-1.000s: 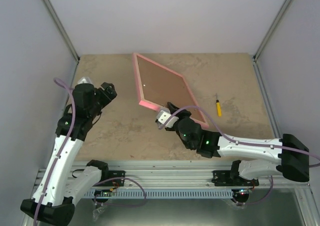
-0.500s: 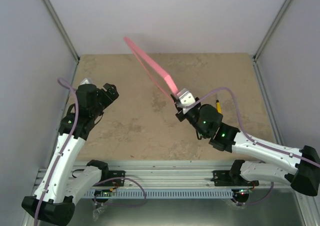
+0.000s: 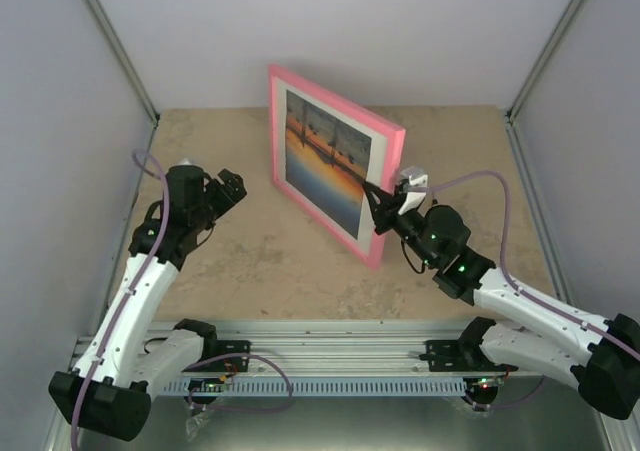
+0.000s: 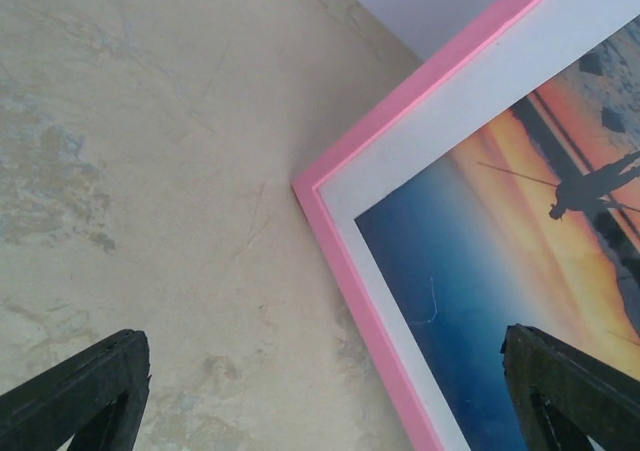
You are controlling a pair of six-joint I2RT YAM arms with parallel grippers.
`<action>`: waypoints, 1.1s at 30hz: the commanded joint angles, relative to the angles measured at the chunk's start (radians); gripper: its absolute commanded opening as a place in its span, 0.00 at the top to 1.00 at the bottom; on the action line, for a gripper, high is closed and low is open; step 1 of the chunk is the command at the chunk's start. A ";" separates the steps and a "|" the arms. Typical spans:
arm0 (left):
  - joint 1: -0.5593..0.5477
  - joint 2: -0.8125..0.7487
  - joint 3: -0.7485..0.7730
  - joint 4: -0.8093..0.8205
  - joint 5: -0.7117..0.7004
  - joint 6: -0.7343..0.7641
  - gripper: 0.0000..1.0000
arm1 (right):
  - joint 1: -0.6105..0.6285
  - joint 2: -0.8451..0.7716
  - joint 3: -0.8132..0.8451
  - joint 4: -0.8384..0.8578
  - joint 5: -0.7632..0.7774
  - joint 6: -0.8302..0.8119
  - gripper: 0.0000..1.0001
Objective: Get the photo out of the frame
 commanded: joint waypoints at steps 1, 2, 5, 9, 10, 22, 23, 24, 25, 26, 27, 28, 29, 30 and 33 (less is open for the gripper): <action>0.006 0.016 -0.040 0.031 0.066 -0.029 0.02 | -0.024 -0.021 -0.045 0.124 0.023 0.270 1.00; 0.006 0.020 -0.052 0.038 0.082 -0.037 0.02 | -0.028 -0.016 -0.057 0.125 0.034 0.311 1.00; 0.005 0.028 -0.081 0.053 0.120 -0.060 0.02 | -0.040 0.004 -0.094 0.119 0.067 0.430 1.00; 0.005 0.039 -0.121 0.082 0.170 -0.091 0.02 | -0.056 0.035 -0.130 0.092 0.094 0.569 1.00; 0.006 0.044 -0.130 0.088 0.184 -0.098 0.02 | -0.057 0.043 -0.137 0.079 0.104 0.607 1.00; 0.006 0.096 -0.207 0.145 0.264 -0.149 0.02 | -0.062 0.139 -0.225 -0.026 0.144 1.039 1.00; 0.006 0.098 -0.212 0.147 0.265 -0.149 0.02 | -0.062 0.146 -0.236 -0.027 0.142 1.070 1.00; 0.006 0.101 -0.215 0.149 0.267 -0.151 0.02 | -0.063 0.152 -0.247 -0.033 0.141 1.101 0.99; 0.006 0.104 -0.221 0.151 0.267 -0.151 0.02 | -0.062 0.158 -0.256 -0.039 0.140 1.129 0.99; 0.006 0.107 -0.226 0.154 0.268 -0.152 0.02 | -0.062 0.161 -0.264 -0.043 0.140 1.155 1.00; 0.006 0.110 -0.232 0.157 0.271 -0.154 0.02 | -0.063 0.165 -0.275 -0.045 0.140 1.178 0.99; 0.006 0.114 -0.239 0.162 0.275 -0.156 0.02 | -0.062 0.167 -0.284 -0.040 0.139 1.202 1.00; 0.005 0.119 -0.245 0.169 0.282 -0.156 0.02 | -0.062 0.169 -0.296 -0.028 0.133 1.216 0.99; 0.006 0.126 -0.252 0.176 0.289 -0.159 0.03 | -0.061 0.172 -0.303 -0.025 0.127 1.226 0.99; 0.006 0.154 -0.264 0.189 0.308 -0.160 0.03 | -0.062 0.186 -0.306 -0.071 0.108 1.261 1.00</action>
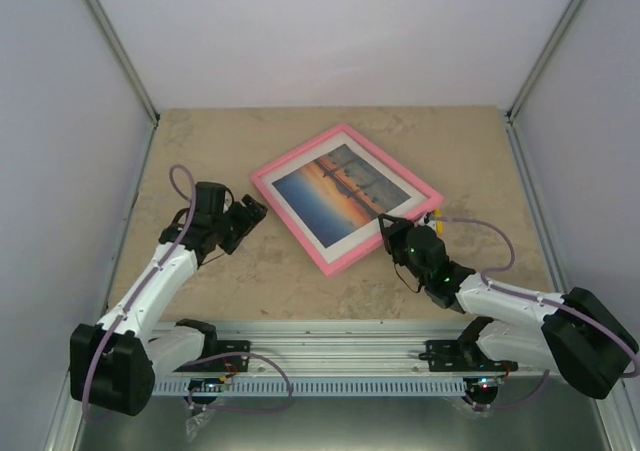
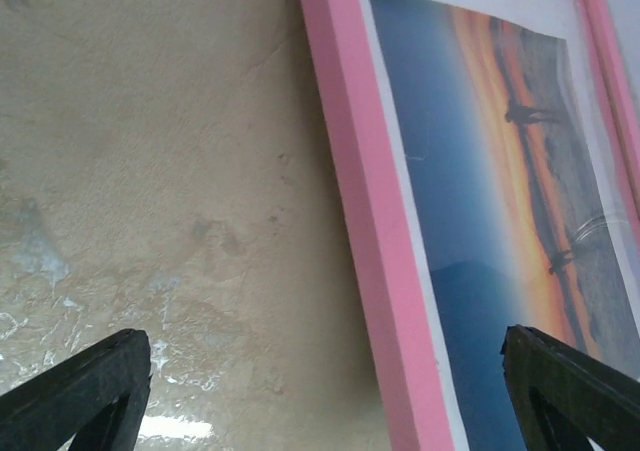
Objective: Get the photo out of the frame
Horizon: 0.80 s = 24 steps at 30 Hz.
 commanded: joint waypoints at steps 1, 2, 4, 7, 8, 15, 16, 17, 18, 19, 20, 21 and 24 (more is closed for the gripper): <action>0.005 0.034 -0.028 0.041 0.042 -0.015 0.03 | 0.003 0.033 -0.032 -0.139 -0.036 0.030 1.00; 0.005 0.043 -0.030 0.045 0.043 -0.015 0.03 | 0.003 0.038 -0.037 -0.153 -0.050 0.047 1.00; 0.005 0.058 -0.033 0.050 0.050 -0.014 0.03 | 0.003 0.055 -0.048 -0.165 -0.080 0.072 0.99; 0.005 0.079 -0.038 0.057 0.054 -0.013 0.03 | 0.005 0.090 -0.070 -0.151 -0.114 0.107 1.00; 0.005 0.085 -0.041 0.059 0.054 -0.011 0.03 | 0.006 0.105 -0.075 -0.144 -0.122 0.117 0.99; 0.005 0.133 -0.058 0.081 0.063 -0.015 0.04 | 0.010 0.210 -0.065 -0.126 -0.199 0.131 0.93; 0.005 0.137 -0.062 0.085 0.067 -0.018 0.04 | 0.009 0.220 -0.064 -0.126 -0.207 0.132 0.88; 0.005 0.143 -0.067 0.091 0.070 -0.019 0.05 | 0.009 0.230 -0.062 -0.128 -0.214 0.135 0.83; 0.005 0.150 -0.071 0.099 0.073 -0.021 0.06 | 0.009 0.234 -0.061 -0.130 -0.219 0.136 0.80; 0.005 0.154 -0.076 0.108 0.074 -0.023 0.06 | 0.009 0.238 -0.061 -0.132 -0.223 0.136 0.79; 0.005 0.163 -0.082 0.115 0.079 -0.024 0.07 | 0.009 0.238 -0.060 -0.134 -0.226 0.137 0.76; 0.005 0.169 -0.086 0.123 0.081 -0.026 0.07 | 0.009 0.238 -0.060 -0.137 -0.226 0.138 0.71; 0.005 0.200 -0.091 0.143 0.094 -0.034 0.08 | 0.009 0.239 -0.054 -0.151 -0.231 0.137 0.52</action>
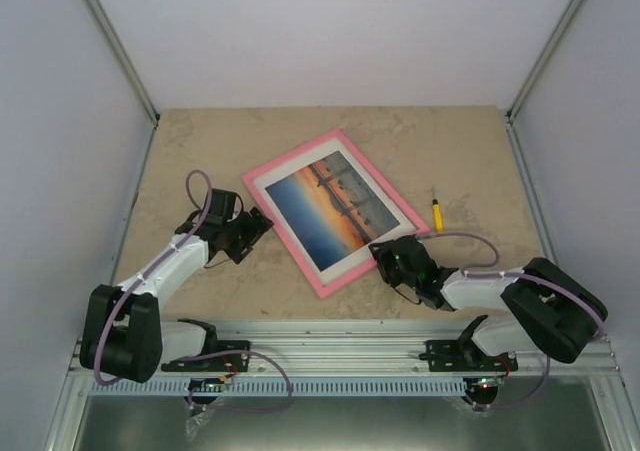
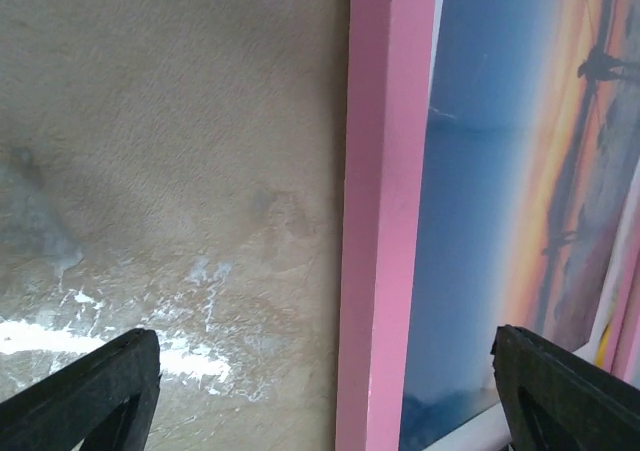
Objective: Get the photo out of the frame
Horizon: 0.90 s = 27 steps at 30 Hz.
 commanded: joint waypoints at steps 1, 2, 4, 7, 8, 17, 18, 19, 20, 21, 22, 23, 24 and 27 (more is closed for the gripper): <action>0.005 0.039 -0.016 0.053 0.037 -0.019 0.08 | 0.007 0.020 -0.012 -0.147 -0.073 0.002 0.48; 0.005 0.048 -0.015 0.056 0.039 -0.020 0.08 | 0.007 0.022 -0.010 -0.153 -0.079 0.004 0.45; 0.005 0.064 -0.012 0.061 0.041 -0.022 0.09 | 0.006 0.025 -0.005 -0.173 -0.096 0.006 0.40; 0.004 0.073 -0.005 0.060 0.035 -0.024 0.09 | 0.002 0.014 0.012 -0.226 -0.117 -0.005 0.32; 0.004 0.074 -0.003 0.057 0.030 -0.024 0.09 | -0.002 0.005 0.021 -0.256 -0.120 -0.014 0.30; 0.004 0.094 0.017 0.040 0.001 -0.029 0.08 | -0.064 -0.123 0.080 -0.571 -0.173 -0.124 0.15; 0.004 0.096 0.021 0.041 -0.002 -0.029 0.08 | -0.073 -0.135 0.080 -0.604 -0.188 -0.128 0.14; 0.005 0.097 0.022 0.042 -0.005 -0.032 0.08 | -0.082 -0.154 0.081 -0.635 -0.203 -0.137 0.14; 0.004 0.098 0.024 0.042 -0.009 -0.034 0.08 | -0.093 -0.169 0.086 -0.672 -0.213 -0.150 0.13; 0.004 0.099 0.025 0.042 -0.014 -0.034 0.08 | -0.102 -0.186 0.091 -0.704 -0.215 -0.164 0.11; 0.004 0.099 0.028 0.041 -0.019 -0.034 0.08 | -0.110 -0.205 0.099 -0.731 -0.209 -0.193 0.09; 0.004 0.099 0.028 0.040 -0.023 -0.034 0.08 | -0.121 -0.222 0.106 -0.749 -0.201 -0.222 0.07; 0.004 0.099 0.027 0.040 -0.027 -0.035 0.07 | -0.133 -0.242 0.115 -0.765 -0.197 -0.250 0.06; 0.004 0.101 0.029 0.039 -0.032 -0.034 0.08 | -0.195 -0.281 0.160 -0.787 -0.184 -0.395 0.05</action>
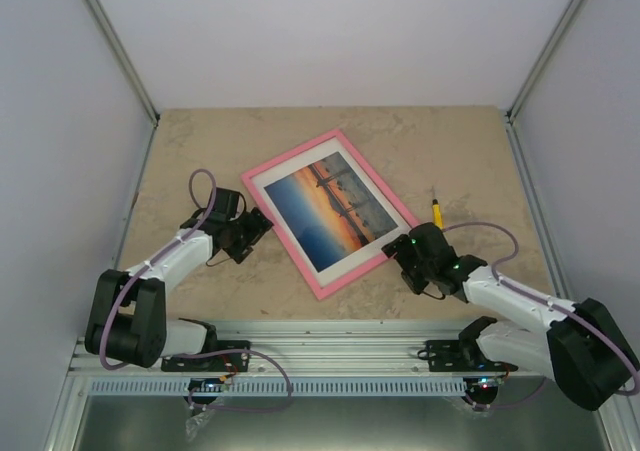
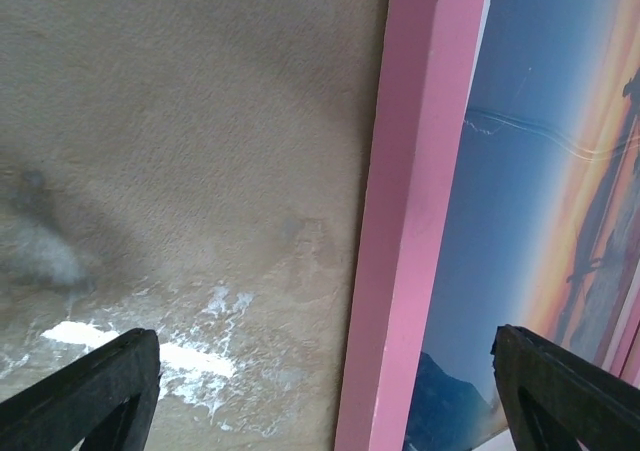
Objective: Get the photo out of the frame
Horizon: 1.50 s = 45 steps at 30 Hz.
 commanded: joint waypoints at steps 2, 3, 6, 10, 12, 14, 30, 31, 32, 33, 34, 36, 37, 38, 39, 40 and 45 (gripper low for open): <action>0.004 0.010 0.029 0.003 -0.026 -0.008 0.08 | -0.108 -0.039 0.096 -0.131 0.000 -0.322 0.05; 0.004 0.010 0.035 0.002 -0.028 -0.007 0.08 | -0.132 -0.025 0.125 -0.130 -0.009 -0.394 0.05; 0.001 0.023 0.055 -0.007 -0.041 0.006 0.08 | -0.183 0.068 0.234 -0.136 -0.037 -0.588 0.04; -0.007 0.055 0.090 -0.023 -0.068 0.029 0.08 | -0.211 0.230 0.396 -0.134 -0.069 -0.819 0.04; -0.018 0.075 0.104 -0.026 -0.080 0.040 0.08 | -0.216 0.305 0.463 -0.133 -0.064 -0.919 0.04; -0.033 0.099 0.127 -0.031 -0.095 0.050 0.08 | -0.224 0.364 0.507 -0.119 -0.054 -1.025 0.04; -0.123 0.279 0.205 -0.062 -0.153 0.128 0.11 | -0.252 0.743 0.764 -0.022 0.022 -1.289 0.30; -0.126 0.285 0.204 -0.059 -0.152 0.130 0.12 | -0.252 0.756 0.773 -0.023 0.027 -1.292 0.31; -0.129 0.291 0.203 -0.055 -0.151 0.133 0.13 | -0.253 0.768 0.787 -0.022 0.031 -1.296 0.32; -0.133 0.299 0.203 -0.054 -0.149 0.137 0.14 | -0.254 0.784 0.794 -0.020 0.039 -1.301 0.33; -0.135 0.306 0.204 -0.053 -0.147 0.138 0.16 | -0.255 0.790 0.800 -0.021 0.044 -1.308 0.35; -0.144 0.322 0.210 -0.053 -0.146 0.146 0.17 | -0.257 0.811 0.810 -0.023 0.055 -1.315 0.39; -0.147 0.327 0.213 -0.055 -0.146 0.148 0.18 | -0.258 0.819 0.812 -0.022 0.066 -1.318 0.41; -0.149 0.332 0.214 -0.056 -0.145 0.150 0.20 | -0.261 0.826 0.812 -0.020 0.069 -1.318 0.44; -0.151 0.337 0.216 -0.056 -0.143 0.154 0.22 | -0.263 0.831 0.811 -0.018 0.070 -1.318 0.47; -0.152 0.342 0.217 -0.056 -0.143 0.157 0.23 | -0.263 0.837 0.811 -0.019 0.069 -1.319 0.50; -0.158 0.367 0.229 -0.076 -0.152 0.168 0.36 | -0.265 0.839 0.786 -0.021 0.062 -1.303 0.60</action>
